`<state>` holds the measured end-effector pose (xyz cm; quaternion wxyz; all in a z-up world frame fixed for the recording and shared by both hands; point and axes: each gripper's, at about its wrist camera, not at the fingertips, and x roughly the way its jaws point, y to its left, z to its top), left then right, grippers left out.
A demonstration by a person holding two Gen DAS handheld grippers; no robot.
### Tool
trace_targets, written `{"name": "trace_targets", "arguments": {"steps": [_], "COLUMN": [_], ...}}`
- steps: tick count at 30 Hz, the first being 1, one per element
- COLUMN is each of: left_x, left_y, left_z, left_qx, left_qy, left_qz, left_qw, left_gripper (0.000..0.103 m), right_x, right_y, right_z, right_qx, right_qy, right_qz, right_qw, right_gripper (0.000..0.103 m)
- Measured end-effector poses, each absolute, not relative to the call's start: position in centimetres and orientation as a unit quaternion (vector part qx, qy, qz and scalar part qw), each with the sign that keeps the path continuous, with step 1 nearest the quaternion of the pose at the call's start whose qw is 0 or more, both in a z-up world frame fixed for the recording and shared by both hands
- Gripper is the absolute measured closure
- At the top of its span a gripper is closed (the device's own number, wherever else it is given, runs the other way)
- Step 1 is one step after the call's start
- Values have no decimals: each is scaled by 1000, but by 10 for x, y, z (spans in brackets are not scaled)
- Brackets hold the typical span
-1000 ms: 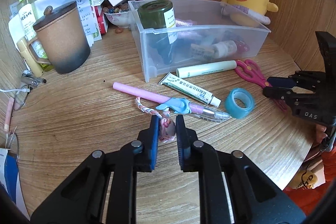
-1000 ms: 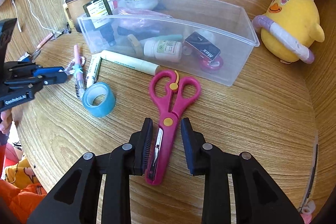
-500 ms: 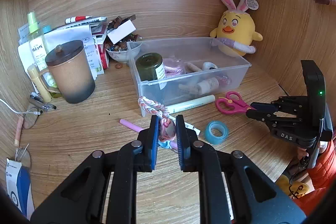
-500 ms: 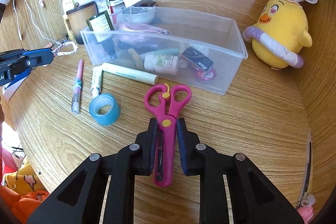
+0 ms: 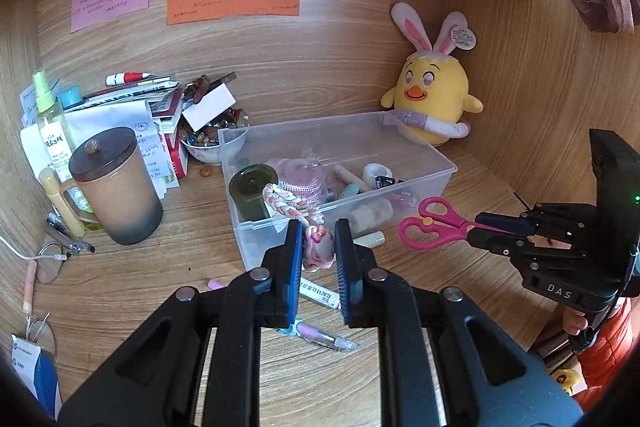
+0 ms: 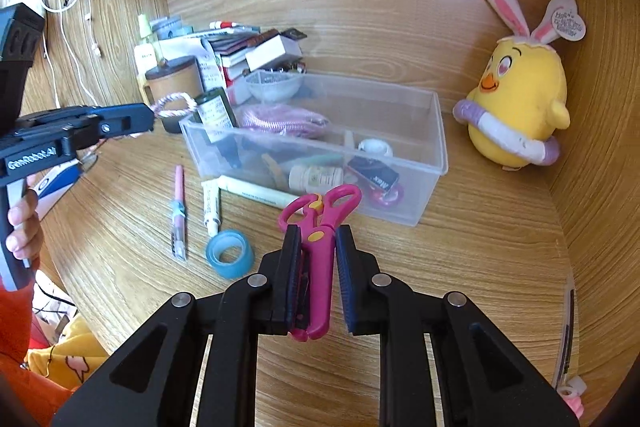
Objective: Organize objects
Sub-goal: 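Carry the cord and scissors into the clear box and open both grippers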
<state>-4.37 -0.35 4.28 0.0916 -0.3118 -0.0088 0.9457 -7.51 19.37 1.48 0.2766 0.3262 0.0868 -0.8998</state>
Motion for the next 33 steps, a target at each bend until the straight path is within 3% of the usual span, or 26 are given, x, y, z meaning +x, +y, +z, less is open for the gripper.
{"name": "trace_targets", "arguments": {"steps": [15,33], "left_x": [-86,-160], "left_y": [5,34], "left_z": [57,15], "left_qx": [-300,-366], "left_qy": [-16,-6], "left_qz": [949,924], "left_qw": [98,115], "left_gripper": [88,88], "right_x": [-103,-193], "right_y": [176,153], "right_z": [56,7], "right_qx": [260,333], "right_qy": [61,76], "right_qz": [-918,-907], "right_qw": [293,245], "right_gripper": [87,87]}}
